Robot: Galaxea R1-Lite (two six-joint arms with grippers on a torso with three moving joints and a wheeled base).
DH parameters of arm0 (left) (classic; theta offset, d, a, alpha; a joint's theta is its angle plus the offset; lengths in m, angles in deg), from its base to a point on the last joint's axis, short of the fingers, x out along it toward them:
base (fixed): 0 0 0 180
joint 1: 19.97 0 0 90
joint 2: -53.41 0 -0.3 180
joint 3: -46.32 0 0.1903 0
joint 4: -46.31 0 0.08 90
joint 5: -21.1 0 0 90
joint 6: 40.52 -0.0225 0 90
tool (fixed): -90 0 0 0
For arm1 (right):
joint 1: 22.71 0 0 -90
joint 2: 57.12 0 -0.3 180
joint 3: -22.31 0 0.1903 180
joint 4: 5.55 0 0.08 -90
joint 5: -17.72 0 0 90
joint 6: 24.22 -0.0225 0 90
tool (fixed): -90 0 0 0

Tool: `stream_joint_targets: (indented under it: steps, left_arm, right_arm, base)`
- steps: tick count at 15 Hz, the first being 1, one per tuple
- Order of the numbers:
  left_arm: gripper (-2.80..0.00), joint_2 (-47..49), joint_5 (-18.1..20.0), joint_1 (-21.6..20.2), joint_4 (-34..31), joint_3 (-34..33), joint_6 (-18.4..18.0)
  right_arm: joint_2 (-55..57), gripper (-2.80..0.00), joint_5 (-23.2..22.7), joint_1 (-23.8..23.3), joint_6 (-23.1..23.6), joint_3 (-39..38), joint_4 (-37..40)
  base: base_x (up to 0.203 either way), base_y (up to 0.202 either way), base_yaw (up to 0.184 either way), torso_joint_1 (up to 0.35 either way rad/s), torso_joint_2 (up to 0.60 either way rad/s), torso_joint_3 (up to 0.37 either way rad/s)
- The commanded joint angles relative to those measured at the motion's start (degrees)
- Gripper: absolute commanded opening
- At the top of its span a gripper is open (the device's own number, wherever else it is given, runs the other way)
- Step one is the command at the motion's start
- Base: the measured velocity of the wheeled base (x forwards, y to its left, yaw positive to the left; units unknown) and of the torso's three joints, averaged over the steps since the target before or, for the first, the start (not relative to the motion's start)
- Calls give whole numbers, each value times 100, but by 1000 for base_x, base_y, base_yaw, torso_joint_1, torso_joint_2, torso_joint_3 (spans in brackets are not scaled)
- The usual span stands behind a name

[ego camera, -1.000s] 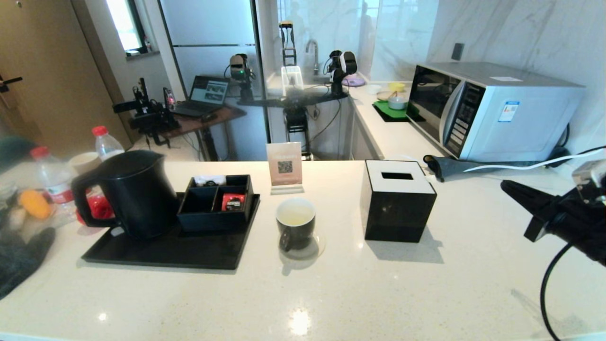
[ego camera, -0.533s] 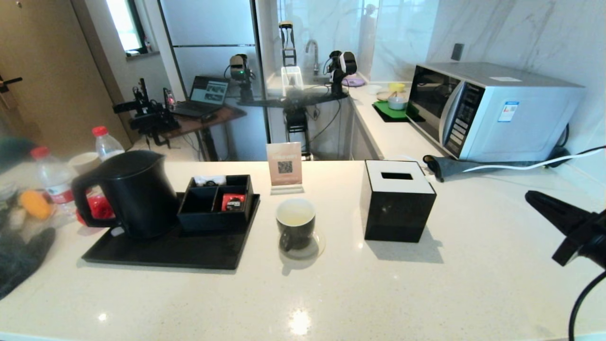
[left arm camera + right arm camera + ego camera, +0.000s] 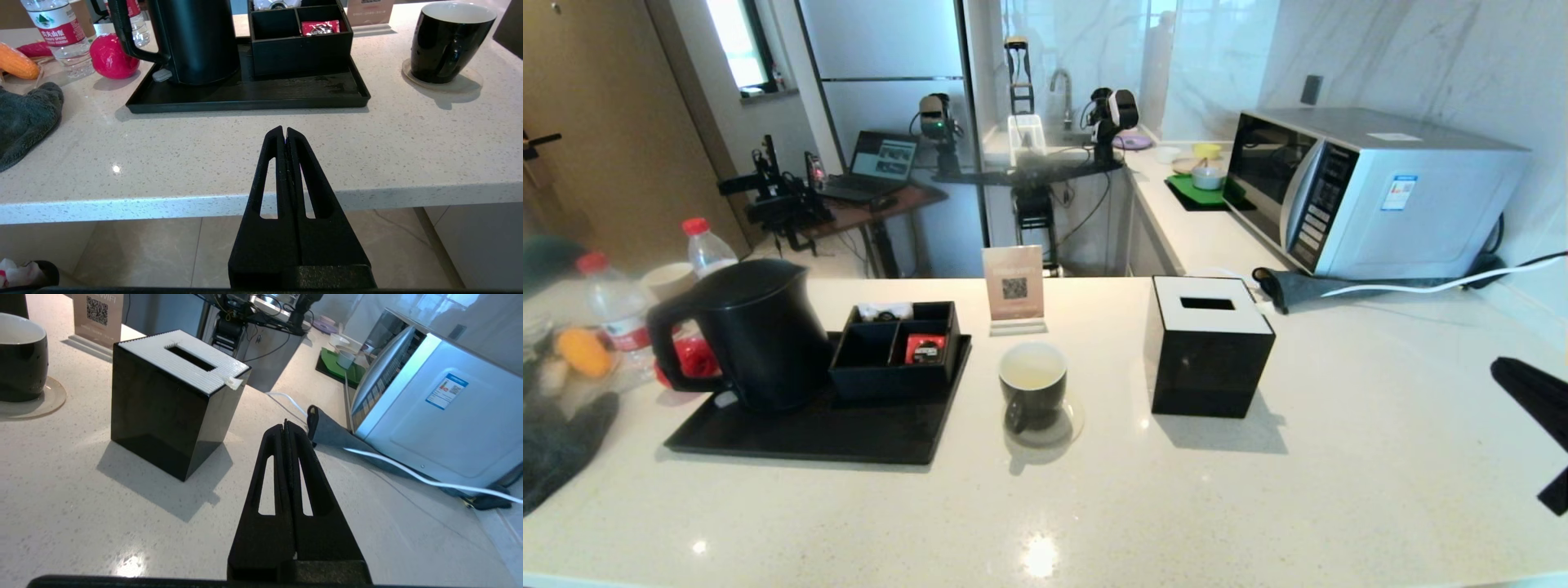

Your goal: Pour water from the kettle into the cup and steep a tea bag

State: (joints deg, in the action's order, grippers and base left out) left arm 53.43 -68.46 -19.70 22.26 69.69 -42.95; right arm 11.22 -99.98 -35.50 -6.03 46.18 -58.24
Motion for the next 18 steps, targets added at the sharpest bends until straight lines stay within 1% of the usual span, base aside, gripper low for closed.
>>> stream_joint_targets:
  steps: [1,5,6,11,13,15,17,18]
  left_arm:
    - [-280,-2,0,0,-2,0,-4]
    - [-280,-2,0,0,7,0,-4]
    - [-280,-2,0,0,-2,0,-4]
    - [-280,-2,0,0,-2,0,-4]
    - [-280,-2,0,0,-2,0,-4]
    - [-280,-2,0,0,3,0,-4]
    - [-280,-2,0,0,-2,0,-4]
    - [-280,-2,0,0,-2,0,-4]
  right_arm:
    - [-1049,-280,-17,-83,16,-44,643]
    - [-2718,-280,3,-58,22,-49,2540]
    - [-3121,-280,98,-22,21,-50,3042]
    - [-5060,-280,1132,304,0,-51,5440]
    - [-5214,-280,1356,383,-43,-51,6137]
    - [-5208,-280,1419,384,-116,-51,6637]
    - [-5201,-280,1420,376,-210,-42,6741]
    - [-5147,-280,1417,275,-211,-37,6757]
  base:
    - [0,0,0,0,0,0]
    - [0,0,0,0,0,0]
    - [0,0,0,0,0,0]
    - [0,0,0,0,0,0]
    - [0,0,0,0,0,0]
    - [0,0,0,0,0,0]
    - [0,0,0,0,0,0]
    - [0,0,0,0,0,0]
